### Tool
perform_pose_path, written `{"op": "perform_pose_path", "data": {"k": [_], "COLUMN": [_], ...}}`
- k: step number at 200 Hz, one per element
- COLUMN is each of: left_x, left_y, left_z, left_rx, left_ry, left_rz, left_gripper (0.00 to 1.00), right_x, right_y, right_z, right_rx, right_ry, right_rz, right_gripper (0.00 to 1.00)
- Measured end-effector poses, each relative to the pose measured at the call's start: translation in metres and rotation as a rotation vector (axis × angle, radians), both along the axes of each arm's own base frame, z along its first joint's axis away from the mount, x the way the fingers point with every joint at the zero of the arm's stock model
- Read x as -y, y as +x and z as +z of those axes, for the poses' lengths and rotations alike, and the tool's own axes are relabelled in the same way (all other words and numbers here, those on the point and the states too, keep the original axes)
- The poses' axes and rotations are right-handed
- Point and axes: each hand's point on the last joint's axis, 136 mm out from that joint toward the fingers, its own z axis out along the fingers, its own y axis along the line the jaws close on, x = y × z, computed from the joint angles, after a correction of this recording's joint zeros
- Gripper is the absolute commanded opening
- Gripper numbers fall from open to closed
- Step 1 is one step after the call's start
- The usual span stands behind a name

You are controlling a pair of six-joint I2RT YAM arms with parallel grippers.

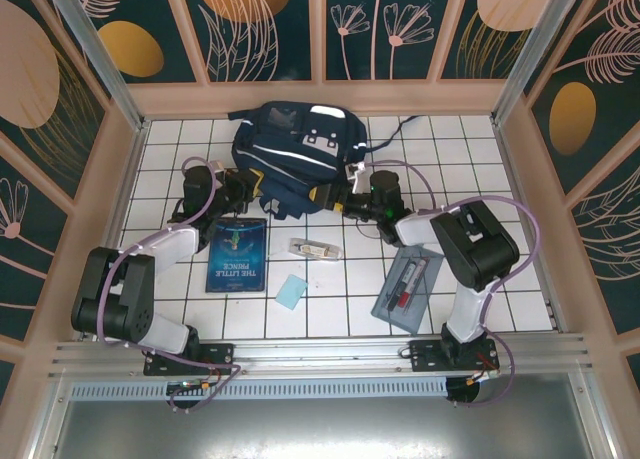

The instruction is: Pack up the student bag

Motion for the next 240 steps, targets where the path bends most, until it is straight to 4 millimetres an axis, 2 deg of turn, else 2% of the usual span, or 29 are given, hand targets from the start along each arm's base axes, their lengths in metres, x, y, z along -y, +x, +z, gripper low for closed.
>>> {"op": "perform_pose_path", "data": {"k": [48, 99, 126, 179, 215, 240], "left_x": [-0.007, -0.011, -0.011, -0.008, -0.007, -0.007], "left_y": [-0.002, 0.0, 0.0, 0.001, 0.001, 0.001], "left_z": [0.005, 0.004, 0.0, -0.013, -0.017, -0.017], "left_rx": [0.015, 0.015, 0.008, -0.02, -0.026, -0.026], "left_ry": [0.008, 0.011, 0.017, 0.024, 0.028, 0.028], "left_rz": [0.033, 0.047, 0.044, 0.031, 0.025, 0.025], "left_gripper": [0.0, 0.0, 0.0, 0.0, 0.0, 0.0], "right_x": [-0.014, -0.029, -0.027, -0.02, -0.019, -0.023], "right_y": [0.01, -0.002, -0.009, -0.031, -0.031, -0.021], "right_z": [0.009, 0.004, 0.008, 0.026, 0.029, 0.025], "right_rx": [0.038, 0.037, 0.056, 0.092, 0.11, 0.102], "right_ry": [-0.021, -0.026, -0.039, -0.025, -0.03, -0.037], "right_rz": [0.034, 0.072, 0.073, 0.09, 0.087, 0.081], "right_gripper": [0.94, 0.91, 0.9, 0.89, 0.88, 0.86]}}
